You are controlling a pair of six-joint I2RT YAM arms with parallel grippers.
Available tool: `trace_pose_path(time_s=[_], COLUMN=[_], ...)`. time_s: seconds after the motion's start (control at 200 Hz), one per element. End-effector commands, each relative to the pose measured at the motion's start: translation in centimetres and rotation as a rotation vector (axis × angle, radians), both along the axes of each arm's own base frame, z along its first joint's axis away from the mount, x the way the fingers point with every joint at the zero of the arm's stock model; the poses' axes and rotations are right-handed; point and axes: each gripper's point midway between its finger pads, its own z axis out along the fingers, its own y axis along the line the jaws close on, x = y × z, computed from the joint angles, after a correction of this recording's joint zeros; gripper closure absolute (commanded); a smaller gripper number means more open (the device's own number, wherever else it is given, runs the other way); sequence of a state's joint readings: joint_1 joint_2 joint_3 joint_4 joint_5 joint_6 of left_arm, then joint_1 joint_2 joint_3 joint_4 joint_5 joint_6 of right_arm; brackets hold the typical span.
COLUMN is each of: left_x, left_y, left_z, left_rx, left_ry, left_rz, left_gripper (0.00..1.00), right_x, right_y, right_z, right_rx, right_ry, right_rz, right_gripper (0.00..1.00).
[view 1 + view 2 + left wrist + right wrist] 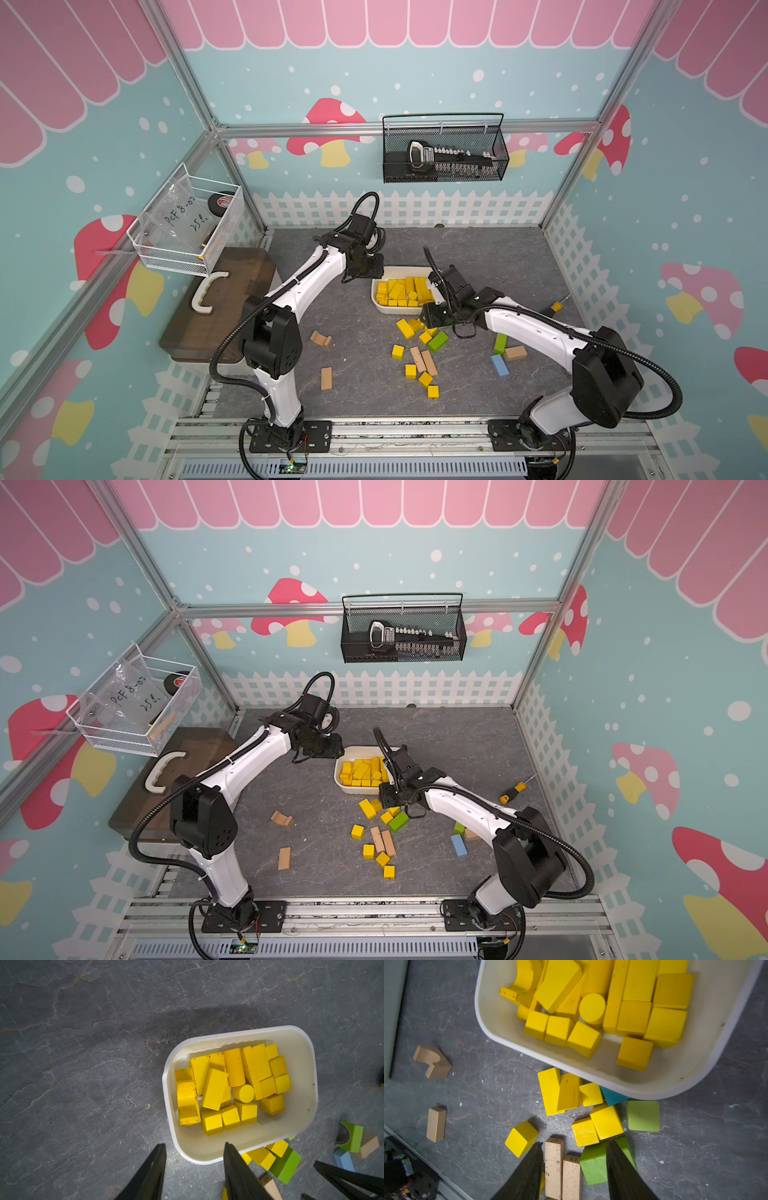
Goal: Pick out the yellow building blocks
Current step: Place the building block in the storage box.
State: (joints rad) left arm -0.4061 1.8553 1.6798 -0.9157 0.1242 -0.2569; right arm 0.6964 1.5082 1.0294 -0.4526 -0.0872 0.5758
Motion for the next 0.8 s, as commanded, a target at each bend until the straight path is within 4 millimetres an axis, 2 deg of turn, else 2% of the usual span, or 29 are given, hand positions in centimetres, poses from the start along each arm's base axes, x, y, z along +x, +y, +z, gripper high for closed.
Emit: trace_pose_path(time_s=[0.0,0.235,0.255,0.305,0.57,0.796], left_x=[-0.1,-0.1,-0.5,-0.5,-0.6,-0.5], left_y=[0.1,0.4,-0.6,-0.9,-0.9,-0.9], left_z=[-0.3,-0.7,-0.8,-0.8,-0.9,-0.8], left_rx=[0.012,0.030,0.031,0.027,0.037,0.039], left_ry=[0.007,0.013,0.014,0.015,0.017,0.013], left_rz=[-0.011,-0.011,-0.033,-0.039,-0.043,-0.042], left_gripper=[0.51,0.51,0.51,0.51,0.51,0.51], right_x=[1.1,1.7,1.7,1.6,2.0,2.3], right_y=[1.4,0.6,0.6,1.0,2.1,2.2], right_z=[0.7,-0.6,-0.7,-1.0,-3.5,-4.2], right_rx=[0.014,-0.013,-0.013,-0.011,-0.089,-0.127], right_ry=[-0.147,-0.192,-0.188,-0.176,-0.091,-0.069], right_rz=[0.063,0.014,0.014,0.024,0.051,0.043], right_gripper=[0.51,0.50,0.50,0.50,0.51,0.51])
